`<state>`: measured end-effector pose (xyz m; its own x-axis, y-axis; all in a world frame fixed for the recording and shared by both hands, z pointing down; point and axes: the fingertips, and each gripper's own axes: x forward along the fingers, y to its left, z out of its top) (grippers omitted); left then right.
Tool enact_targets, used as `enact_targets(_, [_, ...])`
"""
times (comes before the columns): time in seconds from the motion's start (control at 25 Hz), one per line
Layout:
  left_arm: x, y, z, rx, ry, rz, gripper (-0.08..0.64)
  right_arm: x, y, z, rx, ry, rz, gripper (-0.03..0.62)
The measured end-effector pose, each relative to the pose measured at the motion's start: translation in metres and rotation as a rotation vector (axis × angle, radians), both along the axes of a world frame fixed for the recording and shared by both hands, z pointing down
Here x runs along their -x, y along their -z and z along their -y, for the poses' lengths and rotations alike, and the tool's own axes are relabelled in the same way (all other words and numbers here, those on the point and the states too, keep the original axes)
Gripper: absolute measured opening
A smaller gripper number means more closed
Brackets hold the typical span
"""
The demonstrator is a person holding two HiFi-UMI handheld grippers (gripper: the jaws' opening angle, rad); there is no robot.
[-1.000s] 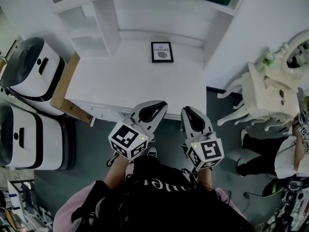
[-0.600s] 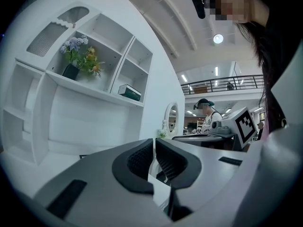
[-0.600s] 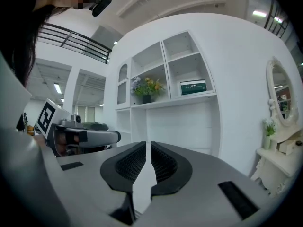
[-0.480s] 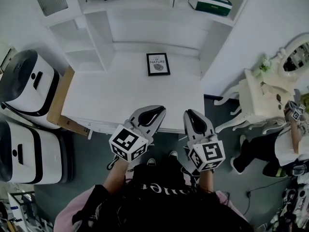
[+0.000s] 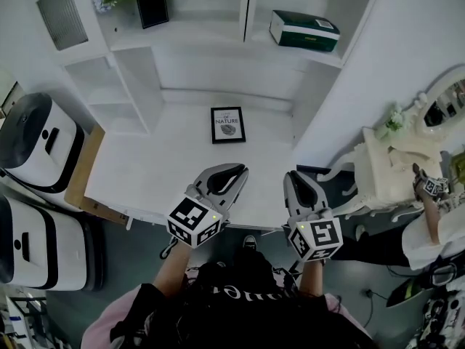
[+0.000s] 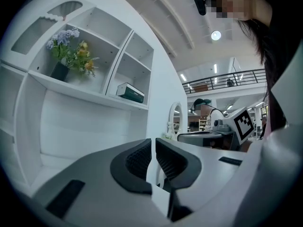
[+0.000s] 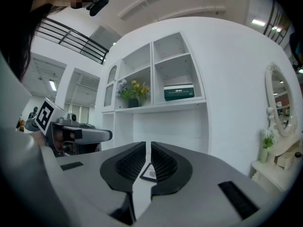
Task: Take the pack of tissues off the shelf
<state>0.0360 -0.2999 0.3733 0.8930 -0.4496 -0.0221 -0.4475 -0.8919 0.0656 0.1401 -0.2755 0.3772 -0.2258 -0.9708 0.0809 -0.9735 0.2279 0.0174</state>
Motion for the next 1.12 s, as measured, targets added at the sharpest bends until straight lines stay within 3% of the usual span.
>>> enact_targets(0.56, [-0.077,0.095,0.111,-0.193,0.095,-0.014,0.026,-0.099,0.043,0.076,-0.073,0.005,-0.026,0.064])
enact_targets(0.92, [-0.105,0.144,0.165,-0.297,0.139,0.001,0.032,-0.126,0.099,0.123,-0.198,0.059,-0.084,0.064])
enact_targets(1.12, [-0.111,0.163,0.195,-0.324,0.179,0.000,0.093,-0.135,0.131,0.147,-0.263,0.092,-0.118,0.064])
